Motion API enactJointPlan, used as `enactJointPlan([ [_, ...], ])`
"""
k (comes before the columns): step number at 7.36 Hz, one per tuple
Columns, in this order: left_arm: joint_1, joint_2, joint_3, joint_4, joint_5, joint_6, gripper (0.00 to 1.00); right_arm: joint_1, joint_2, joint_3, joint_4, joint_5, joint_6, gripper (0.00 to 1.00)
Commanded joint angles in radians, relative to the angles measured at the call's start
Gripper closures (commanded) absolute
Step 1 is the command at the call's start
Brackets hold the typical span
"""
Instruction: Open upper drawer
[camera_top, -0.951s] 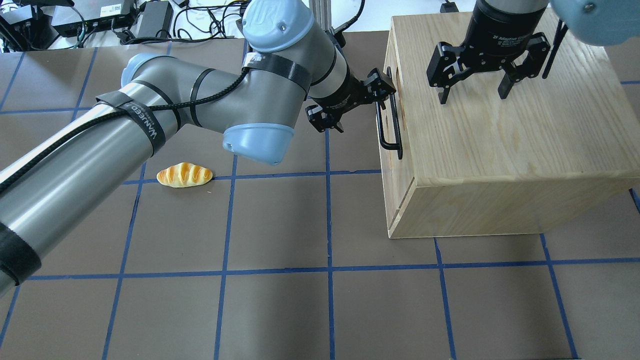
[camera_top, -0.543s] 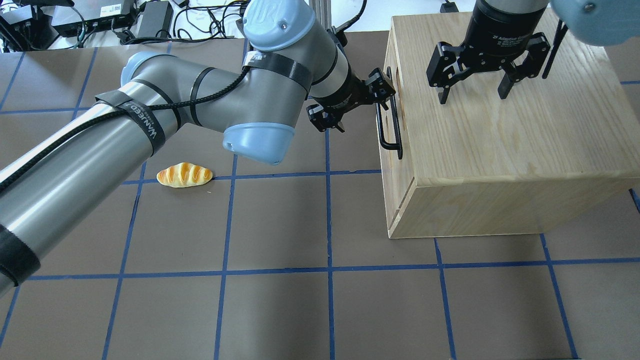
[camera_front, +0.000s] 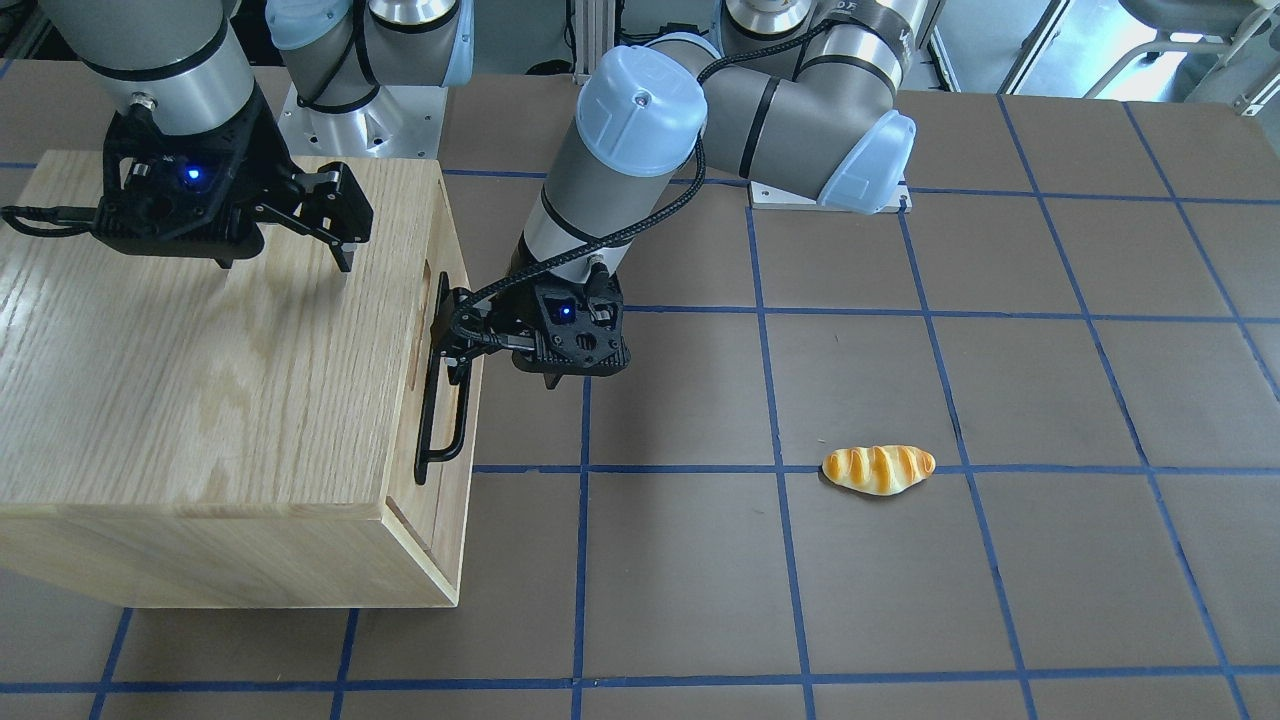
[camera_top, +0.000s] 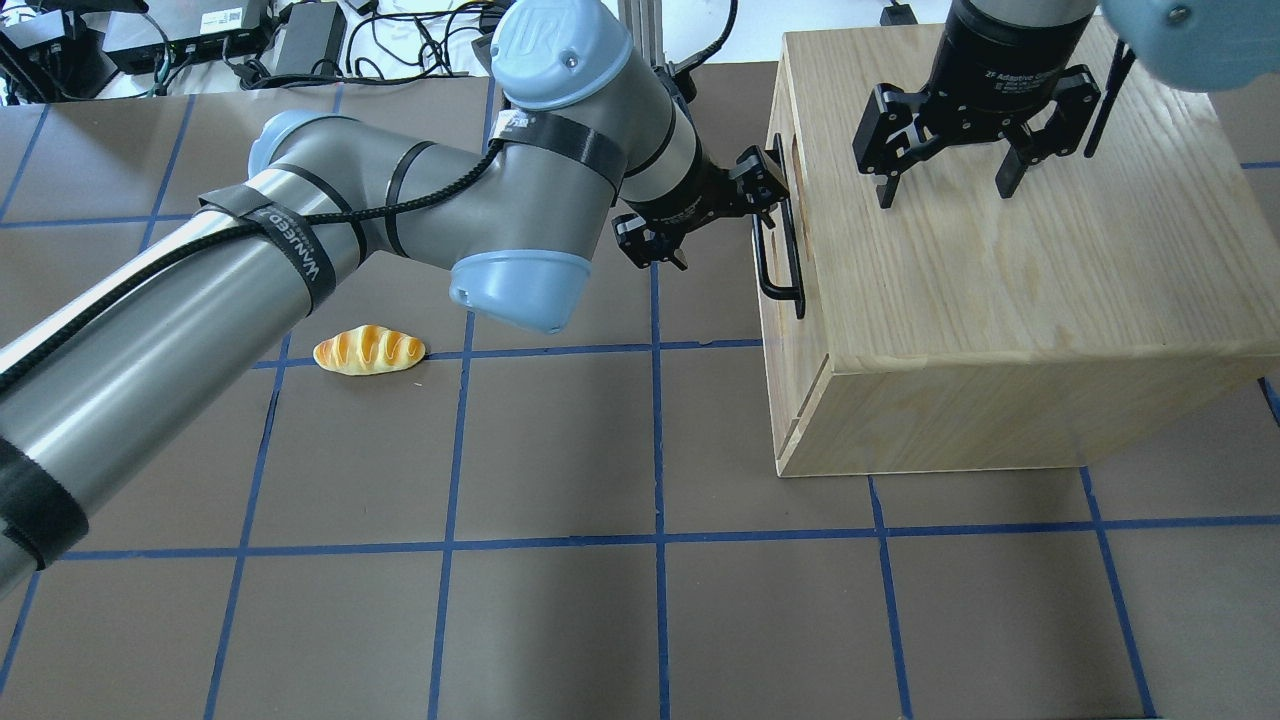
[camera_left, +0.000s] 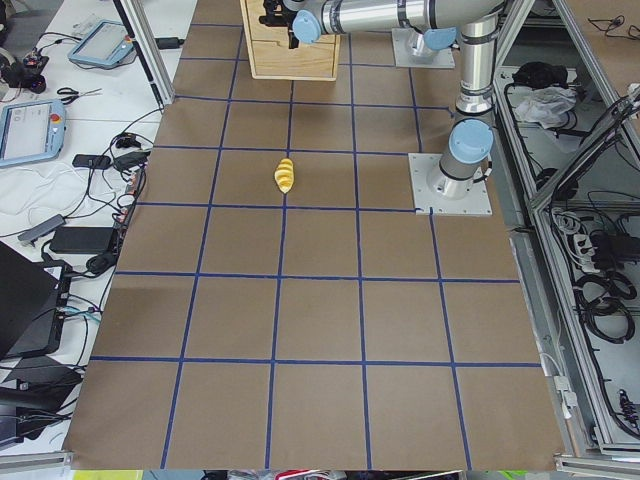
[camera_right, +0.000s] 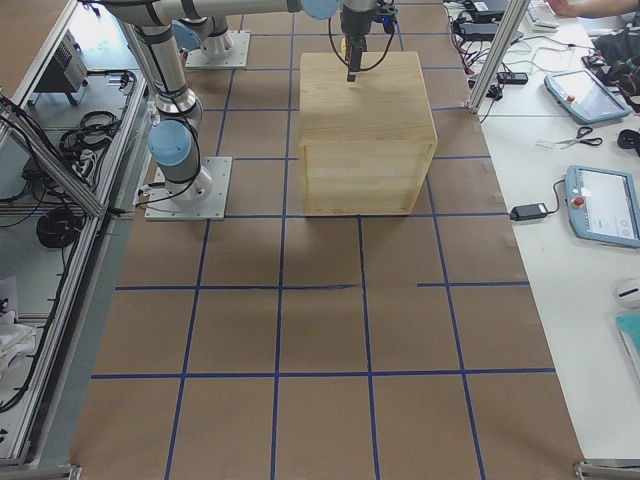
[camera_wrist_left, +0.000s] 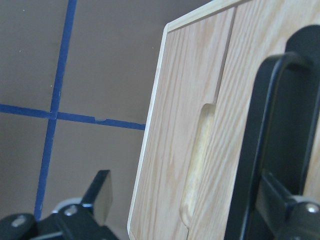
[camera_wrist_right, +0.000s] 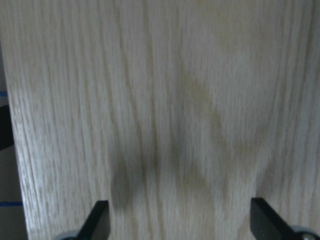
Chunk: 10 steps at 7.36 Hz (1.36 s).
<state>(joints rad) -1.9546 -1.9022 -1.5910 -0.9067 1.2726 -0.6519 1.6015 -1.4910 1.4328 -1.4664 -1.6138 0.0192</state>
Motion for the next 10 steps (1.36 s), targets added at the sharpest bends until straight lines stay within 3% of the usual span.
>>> enactJointPlan([
  [1,0.003,0.003,-0.006,-0.008,0.005,0.021,0.00,0.000,0.000,0.000,0.000,0.000,-0.001,0.00],
  [10,0.104,0.043,-0.020,-0.159,0.044,0.171,0.00,0.000,0.000,0.000,0.000,0.000,0.001,0.00],
])
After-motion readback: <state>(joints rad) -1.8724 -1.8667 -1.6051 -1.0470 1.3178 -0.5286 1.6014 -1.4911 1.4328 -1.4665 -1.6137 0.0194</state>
